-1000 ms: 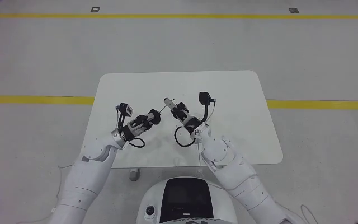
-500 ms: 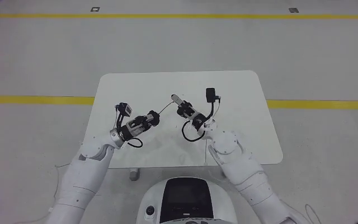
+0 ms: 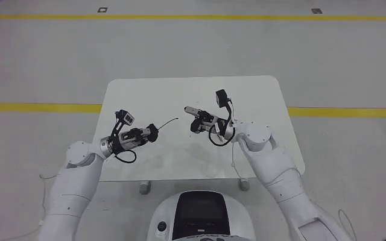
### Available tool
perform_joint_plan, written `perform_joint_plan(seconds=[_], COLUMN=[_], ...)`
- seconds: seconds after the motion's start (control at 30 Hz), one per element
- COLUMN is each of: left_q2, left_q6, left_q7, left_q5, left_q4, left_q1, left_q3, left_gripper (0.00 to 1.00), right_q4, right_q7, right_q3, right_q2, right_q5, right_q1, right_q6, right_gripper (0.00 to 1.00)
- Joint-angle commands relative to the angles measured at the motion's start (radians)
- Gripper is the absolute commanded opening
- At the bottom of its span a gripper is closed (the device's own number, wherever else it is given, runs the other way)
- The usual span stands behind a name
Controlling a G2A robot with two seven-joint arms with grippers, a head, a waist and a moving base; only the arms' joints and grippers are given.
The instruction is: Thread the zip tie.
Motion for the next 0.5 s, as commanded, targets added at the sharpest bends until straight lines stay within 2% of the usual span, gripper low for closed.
perform_joint_plan(seconds=[0.0, 0.03, 0.1, 0.17, 0.23, 0.27, 0.37, 0.47], left_q2=[0.000, 0.000, 0.000, 0.006, 0.012, 0.017, 0.029, 0.045], left_q6=[0.000, 0.000, 0.011, 0.026, 0.048, 0.042, 0.049, 0.055], left_q7=[0.000, 0.000, 0.033, -0.012, -0.077, -0.077, -0.077, -0.077], left_q5=[0.000, 0.000, 0.003, 0.002, -0.003, -0.006, -0.017, -0.049], left_q4=[0.000, 0.000, 0.000, 0.007, 0.022, 0.035, 0.047, 0.052], left_q1=[0.000, 0.000, 0.000, -0.005, -0.016, -0.022, -0.031, -0.041], left_q3=[0.000, 0.000, 0.003, 0.000, -0.002, -0.008, 0.012, 0.051], left_gripper=[0.00, 0.00, 0.00, 0.00, 0.00, 0.00, 0.00, 0.00], right_q4=[0.000, 0.000, 0.022, 0.069, 0.119, 0.154, 0.237, 0.308], right_q7=[0.000, 0.000, 0.023, 0.140, 0.216, 0.272, 0.366, 0.425], right_q3=[0.000, 0.000, 0.018, 0.041, 0.049, 0.046, 0.032, 0.011], right_q2=[0.000, 0.000, 0.000, 0.004, 0.008, 0.009, 0.006, -0.001], right_q5=[0.000, 0.000, 0.073, 0.179, 0.209, 0.239, 0.304, 0.363], right_q1=[0.000, 0.000, -0.003, 0.020, 0.054, 0.074, 0.130, 0.176], right_q6=[0.000, 0.000, 0.016, 0.034, 0.056, 0.077, 0.108, 0.122], right_gripper=[1.00, 1.00, 1.00, 1.00, 1.00, 1.00, 1.00, 1.00])
